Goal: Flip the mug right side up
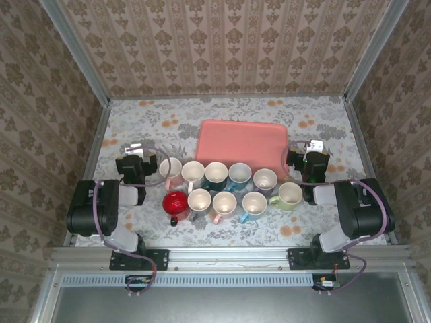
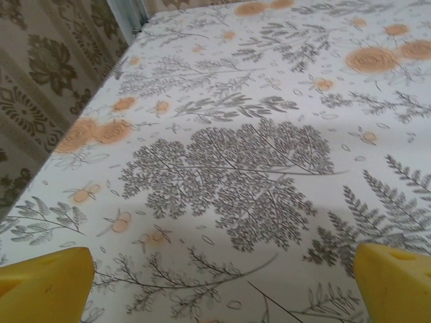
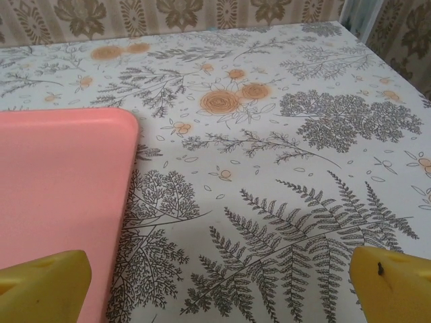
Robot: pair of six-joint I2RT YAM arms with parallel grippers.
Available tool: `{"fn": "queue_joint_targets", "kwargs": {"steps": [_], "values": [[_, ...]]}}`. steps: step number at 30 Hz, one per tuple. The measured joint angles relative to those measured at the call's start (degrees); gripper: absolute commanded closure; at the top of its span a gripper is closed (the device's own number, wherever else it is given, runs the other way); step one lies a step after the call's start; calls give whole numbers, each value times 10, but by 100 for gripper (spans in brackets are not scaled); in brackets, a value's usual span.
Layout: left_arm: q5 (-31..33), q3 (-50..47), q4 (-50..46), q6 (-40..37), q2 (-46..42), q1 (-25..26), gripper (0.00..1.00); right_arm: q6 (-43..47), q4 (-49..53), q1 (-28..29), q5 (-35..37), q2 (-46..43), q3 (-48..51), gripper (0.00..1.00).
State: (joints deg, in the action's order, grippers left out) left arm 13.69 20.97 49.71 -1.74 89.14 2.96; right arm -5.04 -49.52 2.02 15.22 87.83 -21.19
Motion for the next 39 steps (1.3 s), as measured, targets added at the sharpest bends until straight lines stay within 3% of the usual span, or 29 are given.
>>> {"fn": "queue_joint_targets", "kwargs": {"steps": [18,27,39], "values": [[-5,1,9,0,0,0,0,6,-1,0,-10,0,-6,0],[-74,9,0,-5,0,-13,0,25,6,-21,-123,0,-14,0],[-94,9,0,-5,0,-14,0,26,10,-22,-140,0,-15,0]]}}
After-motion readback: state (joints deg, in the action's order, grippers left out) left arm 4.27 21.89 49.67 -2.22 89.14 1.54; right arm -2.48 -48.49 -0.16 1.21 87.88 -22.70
